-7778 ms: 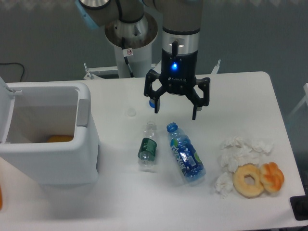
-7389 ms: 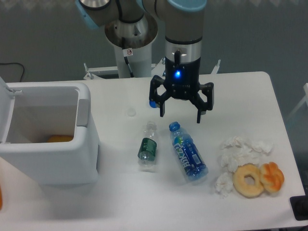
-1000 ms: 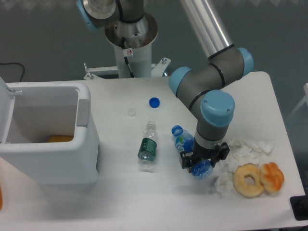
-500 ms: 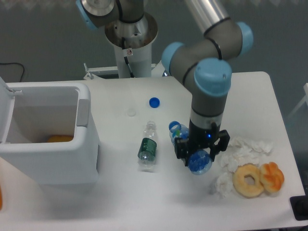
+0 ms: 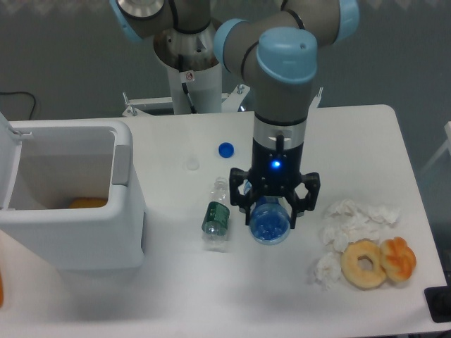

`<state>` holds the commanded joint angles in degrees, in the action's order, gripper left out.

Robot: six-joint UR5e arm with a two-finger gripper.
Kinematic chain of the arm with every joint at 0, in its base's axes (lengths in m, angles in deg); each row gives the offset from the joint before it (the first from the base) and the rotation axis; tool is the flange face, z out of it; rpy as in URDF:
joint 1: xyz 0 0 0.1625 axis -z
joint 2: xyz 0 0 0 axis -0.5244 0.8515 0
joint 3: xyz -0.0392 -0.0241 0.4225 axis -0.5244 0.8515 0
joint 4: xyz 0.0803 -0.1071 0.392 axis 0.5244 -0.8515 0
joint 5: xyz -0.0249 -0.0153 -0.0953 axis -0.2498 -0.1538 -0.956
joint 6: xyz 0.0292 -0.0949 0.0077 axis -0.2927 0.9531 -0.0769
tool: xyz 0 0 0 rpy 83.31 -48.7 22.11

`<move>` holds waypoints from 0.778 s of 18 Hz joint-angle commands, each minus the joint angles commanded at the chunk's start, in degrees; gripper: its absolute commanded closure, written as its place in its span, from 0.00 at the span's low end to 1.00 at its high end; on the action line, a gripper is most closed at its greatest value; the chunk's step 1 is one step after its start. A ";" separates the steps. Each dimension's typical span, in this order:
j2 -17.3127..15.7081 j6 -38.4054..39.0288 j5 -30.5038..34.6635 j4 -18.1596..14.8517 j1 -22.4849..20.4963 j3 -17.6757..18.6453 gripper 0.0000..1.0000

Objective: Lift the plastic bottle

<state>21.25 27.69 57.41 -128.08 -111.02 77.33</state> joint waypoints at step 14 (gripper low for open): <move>-2.11 -1.41 -7.30 1.24 -0.70 1.93 0.25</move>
<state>19.14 26.28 50.11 -126.85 -111.72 79.27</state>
